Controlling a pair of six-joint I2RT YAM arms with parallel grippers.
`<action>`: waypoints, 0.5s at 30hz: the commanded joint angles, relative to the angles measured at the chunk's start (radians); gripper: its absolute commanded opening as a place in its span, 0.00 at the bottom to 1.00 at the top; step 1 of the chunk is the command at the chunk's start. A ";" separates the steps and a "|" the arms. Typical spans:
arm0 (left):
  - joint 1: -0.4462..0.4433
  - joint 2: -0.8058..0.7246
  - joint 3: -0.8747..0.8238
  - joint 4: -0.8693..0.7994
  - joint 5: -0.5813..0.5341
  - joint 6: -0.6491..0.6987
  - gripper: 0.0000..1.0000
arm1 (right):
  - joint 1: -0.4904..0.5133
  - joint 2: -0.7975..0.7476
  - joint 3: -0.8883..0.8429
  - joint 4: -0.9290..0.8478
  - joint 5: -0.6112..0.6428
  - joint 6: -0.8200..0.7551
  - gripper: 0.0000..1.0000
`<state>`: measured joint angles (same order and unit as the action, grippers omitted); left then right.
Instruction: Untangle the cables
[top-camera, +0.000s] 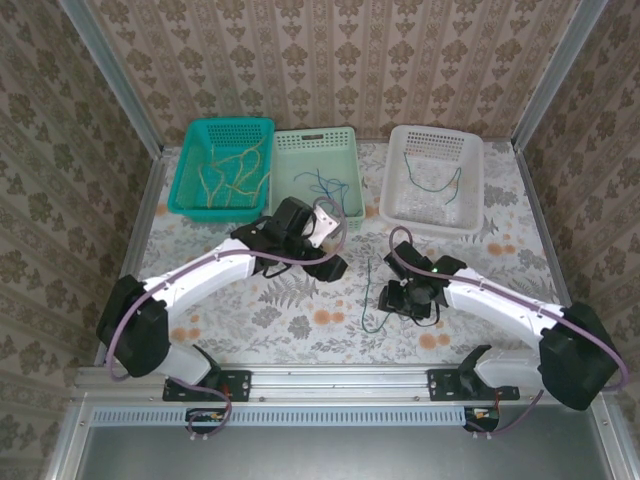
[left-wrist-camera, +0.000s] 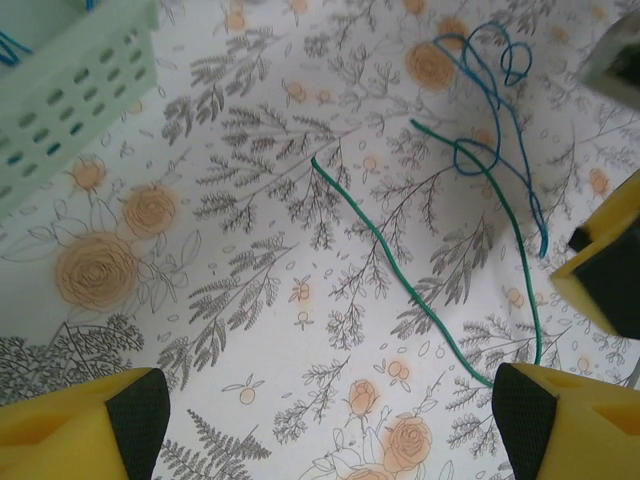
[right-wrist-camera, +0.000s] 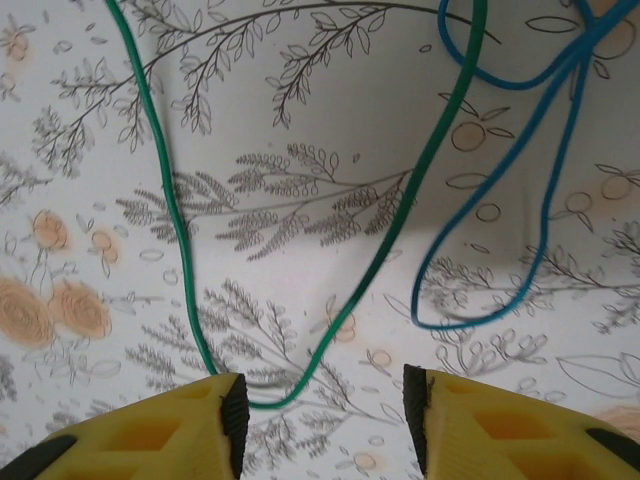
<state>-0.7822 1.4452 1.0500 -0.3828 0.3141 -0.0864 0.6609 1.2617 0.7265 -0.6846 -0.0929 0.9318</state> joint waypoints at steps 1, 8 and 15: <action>0.005 -0.039 -0.005 0.015 -0.019 -0.010 0.87 | 0.030 0.056 0.019 0.065 0.033 0.090 0.48; 0.009 -0.098 -0.053 0.015 -0.038 -0.009 0.88 | 0.045 0.187 0.022 0.071 0.064 0.105 0.46; 0.021 -0.138 -0.081 0.012 -0.047 -0.016 0.88 | 0.045 0.230 0.032 0.093 0.099 0.112 0.32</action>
<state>-0.7715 1.3319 0.9771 -0.3668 0.2821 -0.0868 0.7013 1.4662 0.7338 -0.6086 -0.0353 1.0195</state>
